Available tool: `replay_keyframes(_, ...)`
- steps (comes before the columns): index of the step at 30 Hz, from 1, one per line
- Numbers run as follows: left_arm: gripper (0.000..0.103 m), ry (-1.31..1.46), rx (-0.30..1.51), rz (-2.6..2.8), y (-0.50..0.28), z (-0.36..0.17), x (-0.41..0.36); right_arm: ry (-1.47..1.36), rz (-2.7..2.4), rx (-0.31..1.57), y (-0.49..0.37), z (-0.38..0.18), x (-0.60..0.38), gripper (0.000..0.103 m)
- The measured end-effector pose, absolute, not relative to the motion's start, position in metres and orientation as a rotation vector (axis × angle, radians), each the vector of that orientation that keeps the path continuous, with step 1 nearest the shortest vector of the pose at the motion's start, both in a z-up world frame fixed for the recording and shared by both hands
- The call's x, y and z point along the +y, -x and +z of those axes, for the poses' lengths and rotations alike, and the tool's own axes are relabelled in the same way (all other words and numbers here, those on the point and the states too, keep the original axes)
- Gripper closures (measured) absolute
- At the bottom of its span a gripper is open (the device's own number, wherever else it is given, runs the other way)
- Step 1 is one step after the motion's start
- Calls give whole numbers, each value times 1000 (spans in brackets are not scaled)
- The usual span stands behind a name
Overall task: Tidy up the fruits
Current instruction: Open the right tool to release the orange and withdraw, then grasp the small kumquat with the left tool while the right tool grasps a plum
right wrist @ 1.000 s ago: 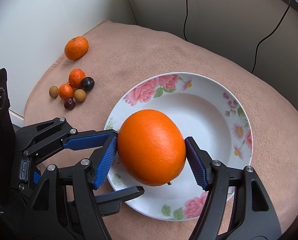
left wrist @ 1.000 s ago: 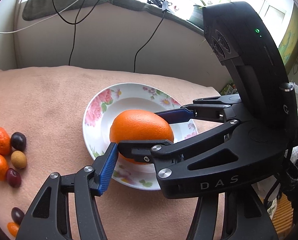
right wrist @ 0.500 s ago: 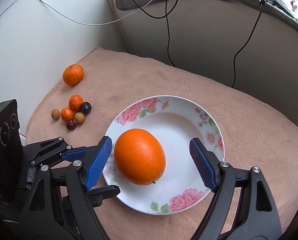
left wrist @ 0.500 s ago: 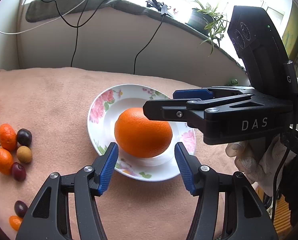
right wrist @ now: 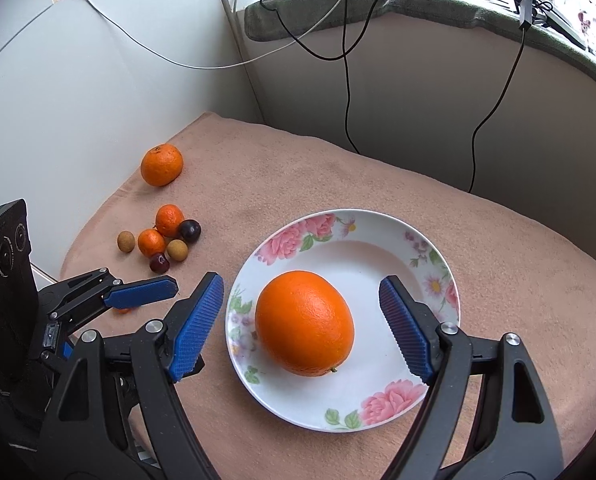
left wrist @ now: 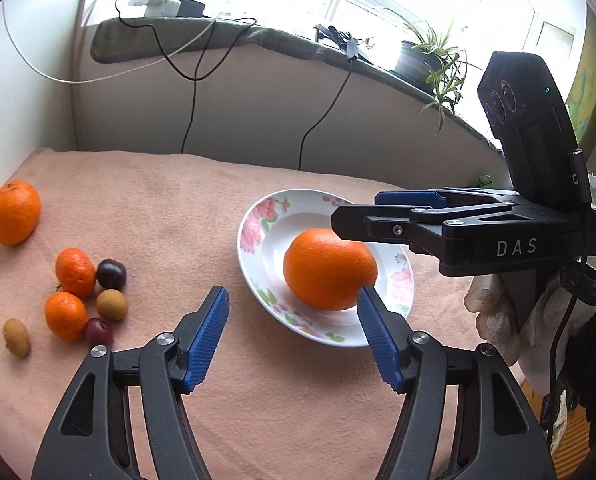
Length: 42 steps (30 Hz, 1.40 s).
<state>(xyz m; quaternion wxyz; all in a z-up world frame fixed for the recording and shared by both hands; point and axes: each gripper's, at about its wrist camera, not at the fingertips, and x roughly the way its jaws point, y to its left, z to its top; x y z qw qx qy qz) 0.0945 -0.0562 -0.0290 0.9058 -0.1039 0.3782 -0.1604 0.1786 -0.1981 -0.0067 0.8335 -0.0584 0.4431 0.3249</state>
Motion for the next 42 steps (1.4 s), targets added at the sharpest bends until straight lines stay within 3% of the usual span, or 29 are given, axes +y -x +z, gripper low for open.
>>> replay_keyframes(21, 37, 260, 761, -55, -22, -45, 58, 134, 813, 931, -154, -7, -139, 20)
replay_keyframes(36, 39, 283, 831, -72, 8, -78, 64, 113, 942, 1006, -116, -51, -83, 20)
replay_keyframes(42, 48, 286, 844, -94, 5, -86, 61, 110, 983, 1062, -107, -70, -65, 36)
